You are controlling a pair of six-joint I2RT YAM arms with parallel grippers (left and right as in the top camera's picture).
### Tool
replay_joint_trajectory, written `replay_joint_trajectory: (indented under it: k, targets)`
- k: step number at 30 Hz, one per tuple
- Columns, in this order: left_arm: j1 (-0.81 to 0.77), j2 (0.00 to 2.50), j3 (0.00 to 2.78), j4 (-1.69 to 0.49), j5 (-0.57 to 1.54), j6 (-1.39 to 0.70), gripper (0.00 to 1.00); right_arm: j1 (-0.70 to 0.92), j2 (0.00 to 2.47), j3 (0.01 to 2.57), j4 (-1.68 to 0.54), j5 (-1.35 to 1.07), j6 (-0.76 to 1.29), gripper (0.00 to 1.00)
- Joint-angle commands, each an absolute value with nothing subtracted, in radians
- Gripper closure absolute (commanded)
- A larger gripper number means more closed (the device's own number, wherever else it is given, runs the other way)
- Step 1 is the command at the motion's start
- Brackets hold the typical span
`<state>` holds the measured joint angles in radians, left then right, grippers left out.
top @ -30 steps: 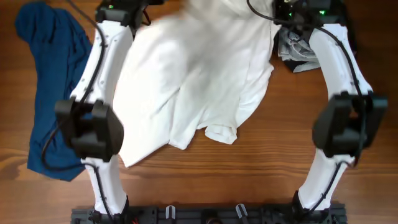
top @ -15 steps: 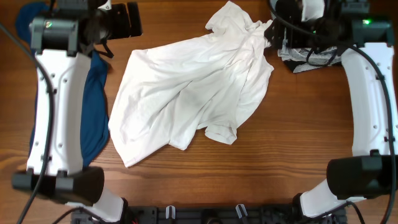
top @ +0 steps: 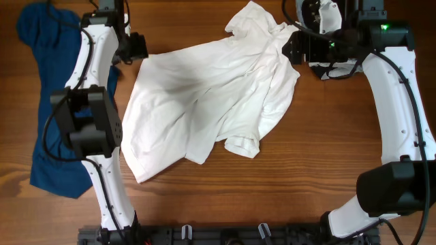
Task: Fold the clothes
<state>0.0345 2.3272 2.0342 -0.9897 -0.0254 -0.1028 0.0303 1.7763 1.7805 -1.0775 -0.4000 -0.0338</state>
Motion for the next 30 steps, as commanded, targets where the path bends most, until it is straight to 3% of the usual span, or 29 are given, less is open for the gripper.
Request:
replay_joint_trajectory:
  k: [1, 9, 13, 18, 22, 30]
  targets:
    - [0.032, 2.408, 2.03, -0.986, -0.003, -0.082, 0.52, 0.036, 1.794, 1.772, -1.069, -0.392, -0.025, 0.06]
    - [0.023, 2.443, 2.029, -1.008, 0.111, -0.082, 0.58, 0.036, 1.794, 1.772, -1.05, -0.392, -0.024, 0.06]
    - [0.006, 2.461, 2.029, -1.028, 0.145, -0.082, 0.96, 0.036, 1.794, 1.772, -1.045, -0.392, -0.023, 0.06]
    - [0.015, 2.415, 2.053, -1.039, 0.11, -0.083, 0.96, 0.036, 1.794, 1.772, -1.039, -0.392, -0.023, 0.07]
    - [0.006, 2.26, 2.097, -1.042, -0.037, -0.13, 0.96, 0.036, 1.794, 1.772, -1.032, -0.387, -0.024, 0.07]
    - [-0.319, 2.254, 2.091, -1.319, -0.033, -0.219, 0.94, 0.036, 1.794, 1.772, -1.032, -0.381, -0.025, 0.07]
